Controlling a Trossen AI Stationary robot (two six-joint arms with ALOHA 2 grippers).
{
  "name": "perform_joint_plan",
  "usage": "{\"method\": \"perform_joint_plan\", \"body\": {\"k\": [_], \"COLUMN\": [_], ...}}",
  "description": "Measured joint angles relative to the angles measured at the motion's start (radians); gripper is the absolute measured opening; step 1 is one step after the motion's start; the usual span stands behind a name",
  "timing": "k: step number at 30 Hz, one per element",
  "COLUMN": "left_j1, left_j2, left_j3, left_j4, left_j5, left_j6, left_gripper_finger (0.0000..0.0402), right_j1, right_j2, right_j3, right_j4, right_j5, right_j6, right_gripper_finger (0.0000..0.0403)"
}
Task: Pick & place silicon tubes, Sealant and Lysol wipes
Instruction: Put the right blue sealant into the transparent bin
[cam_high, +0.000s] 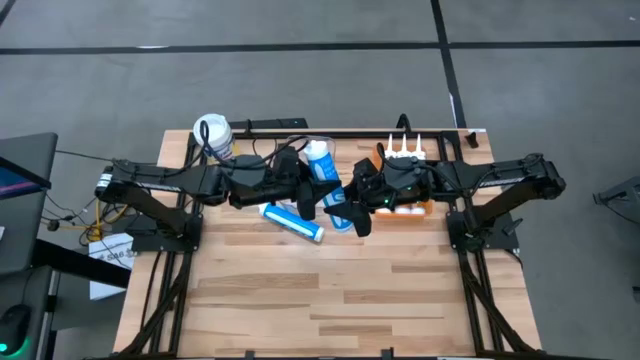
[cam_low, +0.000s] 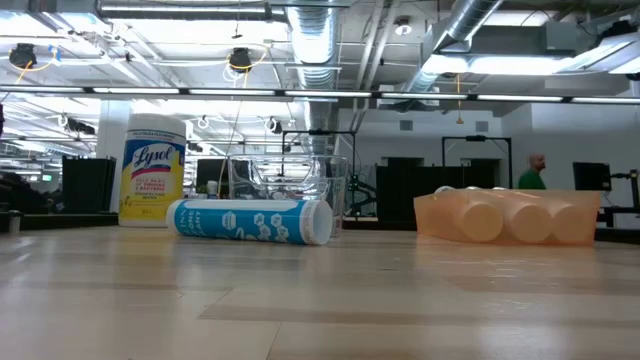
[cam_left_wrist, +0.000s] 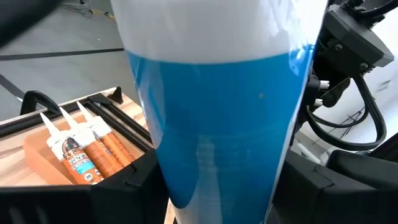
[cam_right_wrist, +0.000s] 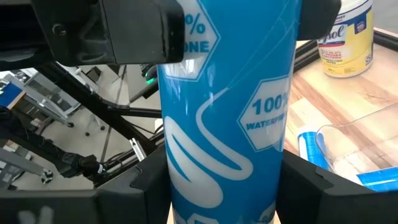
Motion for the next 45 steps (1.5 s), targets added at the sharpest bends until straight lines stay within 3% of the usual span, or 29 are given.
{"method": "perform_joint_plan", "body": {"k": [9, 17, 26, 45], "left_j1": [0.001, 0.002, 0.006, 0.053], "left_j2": [0.001, 0.002, 0.003, 0.003], "left_j3": [0.000, 0.000, -0.003, -0.004], "left_j4": [-0.002, -0.003, -0.025, -0.167], "left_j5": [-0.016, -0.023, -0.042, -0.180], "left_j6": [0.018, 0.025, 0.041, 0.049], "left_gripper_finger": [0.0202, 0.0202, 0.0202, 0.0202], "right_j1": [0.000, 0.000, -0.009, -0.056], "right_j2": [0.000, 0.000, 0.000, -0.005], "right_j3": [0.000, 0.000, 0.002, 0.004], "right_j4": [-0.001, -0.007, -0.038, -0.208], "right_j5": [0.015, 0.015, 0.020, 0.040], "right_j6": [0.007, 0.006, 0.020, 0.018], "right_gripper_finger": [0.0223, 0.0210, 0.0241, 0.0234]}}
